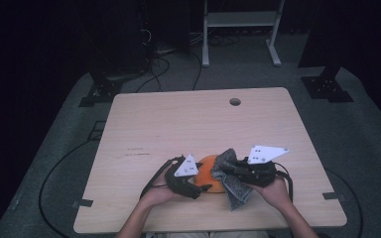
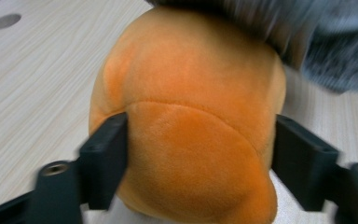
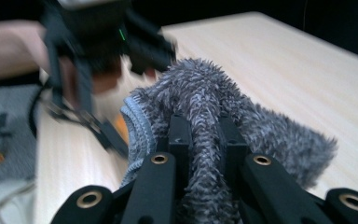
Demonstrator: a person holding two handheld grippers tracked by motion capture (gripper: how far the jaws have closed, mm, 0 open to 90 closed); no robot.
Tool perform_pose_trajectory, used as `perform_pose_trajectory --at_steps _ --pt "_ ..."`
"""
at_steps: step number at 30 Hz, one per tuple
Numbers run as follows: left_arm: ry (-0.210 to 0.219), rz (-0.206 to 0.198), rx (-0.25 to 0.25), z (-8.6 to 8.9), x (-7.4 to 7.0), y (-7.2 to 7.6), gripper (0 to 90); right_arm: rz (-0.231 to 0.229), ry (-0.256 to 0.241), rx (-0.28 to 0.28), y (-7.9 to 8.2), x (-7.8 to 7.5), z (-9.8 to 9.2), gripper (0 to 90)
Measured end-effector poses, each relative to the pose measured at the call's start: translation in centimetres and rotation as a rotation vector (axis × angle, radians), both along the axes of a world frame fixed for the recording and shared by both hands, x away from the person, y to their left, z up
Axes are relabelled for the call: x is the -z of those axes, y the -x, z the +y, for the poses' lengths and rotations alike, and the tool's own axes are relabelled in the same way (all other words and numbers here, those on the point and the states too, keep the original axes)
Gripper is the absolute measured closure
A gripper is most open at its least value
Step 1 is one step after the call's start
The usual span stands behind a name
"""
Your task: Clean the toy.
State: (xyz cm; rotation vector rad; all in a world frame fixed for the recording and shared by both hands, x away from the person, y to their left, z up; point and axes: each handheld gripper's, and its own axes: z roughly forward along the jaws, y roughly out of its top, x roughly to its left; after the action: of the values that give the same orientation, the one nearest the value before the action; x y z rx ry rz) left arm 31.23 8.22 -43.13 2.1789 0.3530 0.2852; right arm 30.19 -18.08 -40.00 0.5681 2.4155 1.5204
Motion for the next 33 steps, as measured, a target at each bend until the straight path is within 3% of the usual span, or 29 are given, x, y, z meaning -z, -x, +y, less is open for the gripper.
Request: perform_pose_trajectory --at_steps 1,2,3,4,6,7,8,9,10,12,14,15,18,21,22,24,25,26,29,33 --pt "-0.002 0.012 -0.012 0.1 0.0 -0.1 16.9 0.005 0.007 0.005 -0.1 0.5 0.1 79.1" --pt "0.002 0.082 -0.055 0.1 0.2 -0.7 10.0 0.008 -0.001 0.007 -0.2 0.8 0.0 79.1" --pt "0.002 0.082 -0.055 0.1 0.2 -0.7 10.3 0.008 -0.001 0.007 -0.2 0.8 0.0 79.1" --pt "0.034 0.170 -0.075 0.2 0.6 -1.3 12.2 0.007 0.008 0.018 -0.2 0.7 -0.1 79.1" --pt "0.037 0.170 -0.074 0.2 0.5 -1.3 18.7 0.011 0.014 0.028 -0.3 0.9 -0.4 79.1" --pt "0.039 0.154 -0.069 0.2 0.4 -1.1 18.7 0.011 0.014 0.028 -0.3 0.9 -0.4 79.1" --pt "0.040 0.124 -0.069 0.1 0.2 -0.9 24.3 0.014 0.018 0.042 -0.5 1.1 -1.0 79.1" --pt "0.040 0.124 -0.069 0.1 0.2 -0.9 26.1 0.014 0.018 0.042 -0.5 1.1 -1.0 79.1" --pt "0.035 0.091 -0.061 0.0 -0.1 -0.7 26.9 0.003 0.048 0.070 -0.5 1.1 -1.6 79.0" --pt "0.034 0.068 -0.050 -0.1 -0.2 -0.5 27.7 0.002 0.055 0.075 -0.5 1.0 -1.8 79.0" --pt "0.017 0.030 -0.024 -0.4 -0.5 -0.3 29.3 -0.024 0.051 0.039 0.1 0.0 -1.8 79.1" --pt "0.017 0.030 -0.024 -0.4 -0.5 -0.3 29.4 -0.024 0.051 0.039 0.1 0.0 -1.8 79.1" --pt "0.002 -0.019 0.007 -0.8 -0.6 0.2 29.5 -0.050 0.047 -0.025 0.5 -0.8 -0.5 79.1" --pt "0.003 -0.005 0.004 -0.8 -0.6 0.3 26.3 -0.064 0.085 -0.045 0.5 -0.9 0.6 79.1" --pt "0.020 0.019 -0.006 -0.5 -0.3 0.1 25.1 -0.061 0.104 -0.034 0.2 -0.6 0.4 79.1" --pt "0.036 0.027 -0.008 -0.4 -0.2 0.1 25.4 -0.042 0.125 -0.002 -0.4 -0.2 -0.4 79.1" --pt "0.036 0.027 -0.008 -0.4 -0.2 0.1 25.5 -0.042 0.125 -0.002 -0.4 -0.2 -0.4 79.1" --pt "0.037 0.023 -0.009 -0.5 -0.2 0.0 25.4 -0.015 0.124 0.038 -0.8 -0.1 -1.4 79.1" --pt "0.028 -0.011 -0.004 -0.8 -0.5 0.3 25.6 -0.009 0.126 0.037 -0.6 -0.5 -1.8 79.2" --pt "0.027 -0.048 0.006 -1.4 -0.8 0.7 25.7 -0.051 0.091 -0.071 0.6 -2.3 -0.2 79.5"
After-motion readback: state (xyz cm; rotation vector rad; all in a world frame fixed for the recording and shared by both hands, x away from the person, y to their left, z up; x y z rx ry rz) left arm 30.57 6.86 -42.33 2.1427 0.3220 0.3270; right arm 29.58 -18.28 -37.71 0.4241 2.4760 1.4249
